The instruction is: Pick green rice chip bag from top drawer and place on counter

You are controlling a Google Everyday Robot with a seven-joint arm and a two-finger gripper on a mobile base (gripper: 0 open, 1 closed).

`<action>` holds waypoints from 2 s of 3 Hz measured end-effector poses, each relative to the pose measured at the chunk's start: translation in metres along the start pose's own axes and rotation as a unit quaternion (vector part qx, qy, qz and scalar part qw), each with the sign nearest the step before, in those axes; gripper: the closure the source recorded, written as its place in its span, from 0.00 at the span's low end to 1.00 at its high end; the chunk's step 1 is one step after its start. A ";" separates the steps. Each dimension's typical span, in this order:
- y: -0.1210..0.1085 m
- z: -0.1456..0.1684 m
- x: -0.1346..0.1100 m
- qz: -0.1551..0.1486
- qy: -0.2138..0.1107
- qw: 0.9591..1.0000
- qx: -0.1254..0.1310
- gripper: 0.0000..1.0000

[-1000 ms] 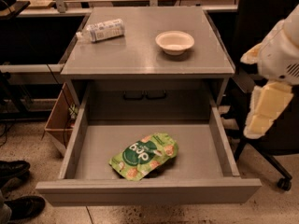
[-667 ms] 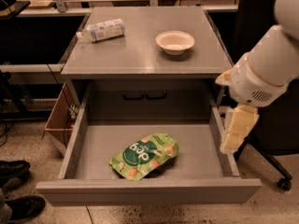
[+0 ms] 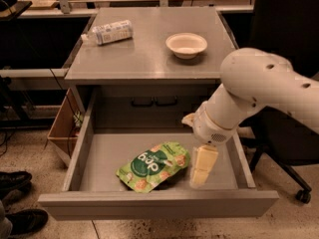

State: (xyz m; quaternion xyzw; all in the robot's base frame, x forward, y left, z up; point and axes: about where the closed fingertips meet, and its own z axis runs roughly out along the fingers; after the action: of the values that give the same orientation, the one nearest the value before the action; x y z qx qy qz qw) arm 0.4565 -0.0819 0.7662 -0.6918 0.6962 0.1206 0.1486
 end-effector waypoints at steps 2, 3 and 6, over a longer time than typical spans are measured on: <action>-0.014 0.097 -0.056 -0.052 -0.059 0.996 -0.047 0.00; -0.014 0.097 -0.056 -0.052 -0.059 0.996 -0.047 0.00; -0.075 0.127 -0.060 -0.117 -0.059 0.991 -0.023 0.00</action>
Offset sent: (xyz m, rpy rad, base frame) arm 0.0393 0.1408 -0.0964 0.1803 0.0495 0.2022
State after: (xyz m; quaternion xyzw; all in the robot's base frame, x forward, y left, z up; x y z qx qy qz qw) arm 0.5369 0.0203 0.6737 -0.7633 0.5977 0.1587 0.1869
